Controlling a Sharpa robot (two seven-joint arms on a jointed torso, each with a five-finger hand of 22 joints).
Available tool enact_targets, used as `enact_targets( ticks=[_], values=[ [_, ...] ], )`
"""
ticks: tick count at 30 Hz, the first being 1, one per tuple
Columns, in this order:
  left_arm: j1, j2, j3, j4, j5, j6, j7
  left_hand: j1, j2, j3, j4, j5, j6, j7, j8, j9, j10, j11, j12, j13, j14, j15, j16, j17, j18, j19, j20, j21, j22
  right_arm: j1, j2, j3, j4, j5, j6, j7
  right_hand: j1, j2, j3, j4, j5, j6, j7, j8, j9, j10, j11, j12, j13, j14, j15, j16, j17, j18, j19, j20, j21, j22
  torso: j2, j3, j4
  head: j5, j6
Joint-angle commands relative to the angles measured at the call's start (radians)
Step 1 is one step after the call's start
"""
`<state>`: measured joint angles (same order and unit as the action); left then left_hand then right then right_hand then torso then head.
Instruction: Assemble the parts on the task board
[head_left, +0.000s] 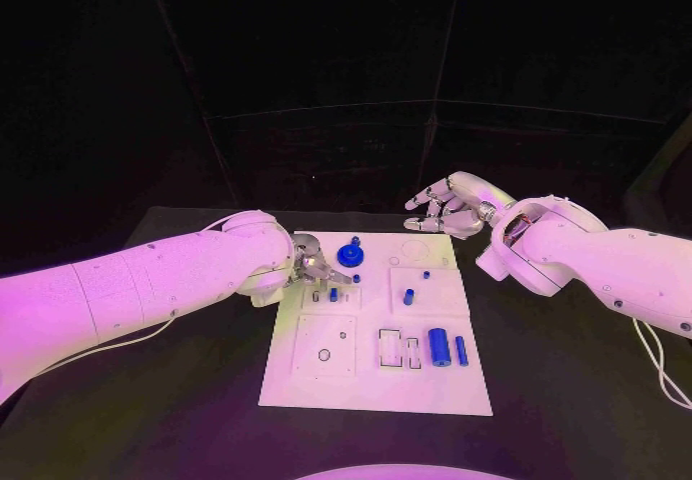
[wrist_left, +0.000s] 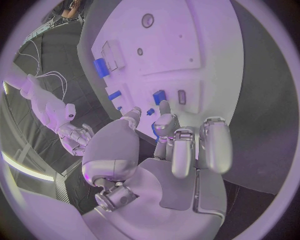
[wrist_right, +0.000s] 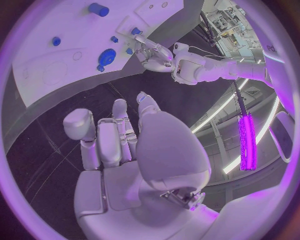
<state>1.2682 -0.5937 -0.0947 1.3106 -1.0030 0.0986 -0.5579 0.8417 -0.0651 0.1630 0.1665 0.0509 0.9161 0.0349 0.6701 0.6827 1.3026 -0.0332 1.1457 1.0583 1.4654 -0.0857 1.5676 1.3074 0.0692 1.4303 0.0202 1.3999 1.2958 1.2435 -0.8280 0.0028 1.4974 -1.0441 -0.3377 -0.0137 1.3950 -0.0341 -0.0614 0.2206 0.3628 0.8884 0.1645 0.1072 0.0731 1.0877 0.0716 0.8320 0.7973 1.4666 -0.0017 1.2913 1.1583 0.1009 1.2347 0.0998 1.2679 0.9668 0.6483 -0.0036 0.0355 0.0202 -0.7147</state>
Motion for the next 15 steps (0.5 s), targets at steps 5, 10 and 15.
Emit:
enact_targets(
  ticks=[5,10,15],
  values=[
    [0.027,-0.032,0.063,0.041,-0.004,0.033,0.0,0.032,-0.002,-0.038,0.001,-0.003,-0.016,0.005,-0.009,0.0,-0.017,0.005,-0.015,-0.017,0.105,0.0,0.003,0.263,-0.004,-0.012,0.004,-0.012,-0.013,0.002,0.009,0.0,-0.009,0.009,0.003,0.012,-0.002,0.001,-0.007,0.0,0.001,-0.006,-0.003,0.006,-0.001,-0.009,0.001,-0.006,-0.001,0.015,-0.005,-0.004,-0.001,0.02,-0.007,0.002,-0.004,-0.001,0.0,0.0003,-0.0017,0.0,0.002],
    [0.055,-0.03,0.078,0.005,-0.011,0.137,-0.043,0.063,0.01,-0.067,0.004,-0.003,-0.029,0.012,-0.02,-0.005,-0.038,0.012,-0.037,-0.042,0.105,0.005,0.003,0.263,0.002,-0.029,0.009,-0.033,-0.042,0.002,0.013,0.0,-0.014,0.01,0.004,0.012,-0.002,0.001,-0.007,0.0,0.001,-0.006,-0.003,0.006,-0.001,-0.009,0.001,-0.006,-0.001,0.015,-0.005,-0.004,-0.001,0.02,-0.007,0.002,-0.004,-0.001,0.0,0.0002,0.0002,-0.002,0.003],
    [0.067,0.002,0.081,-0.087,-0.036,0.213,-0.054,0.091,0.033,-0.086,0.007,-0.003,-0.042,0.02,-0.034,-0.011,-0.063,0.019,-0.063,-0.07,0.105,0.012,0.003,0.263,0.008,-0.046,0.014,-0.055,-0.07,0.001,0.016,0.0,-0.016,0.01,0.005,0.013,-0.002,0.001,-0.007,0.001,0.001,-0.007,-0.003,0.006,-0.001,-0.009,0.001,-0.006,-0.001,0.014,-0.005,-0.005,-0.002,0.02,-0.007,0.002,-0.004,-0.002,0.0,-0.0004,0.0024,0.0,0.003]
  ],
)
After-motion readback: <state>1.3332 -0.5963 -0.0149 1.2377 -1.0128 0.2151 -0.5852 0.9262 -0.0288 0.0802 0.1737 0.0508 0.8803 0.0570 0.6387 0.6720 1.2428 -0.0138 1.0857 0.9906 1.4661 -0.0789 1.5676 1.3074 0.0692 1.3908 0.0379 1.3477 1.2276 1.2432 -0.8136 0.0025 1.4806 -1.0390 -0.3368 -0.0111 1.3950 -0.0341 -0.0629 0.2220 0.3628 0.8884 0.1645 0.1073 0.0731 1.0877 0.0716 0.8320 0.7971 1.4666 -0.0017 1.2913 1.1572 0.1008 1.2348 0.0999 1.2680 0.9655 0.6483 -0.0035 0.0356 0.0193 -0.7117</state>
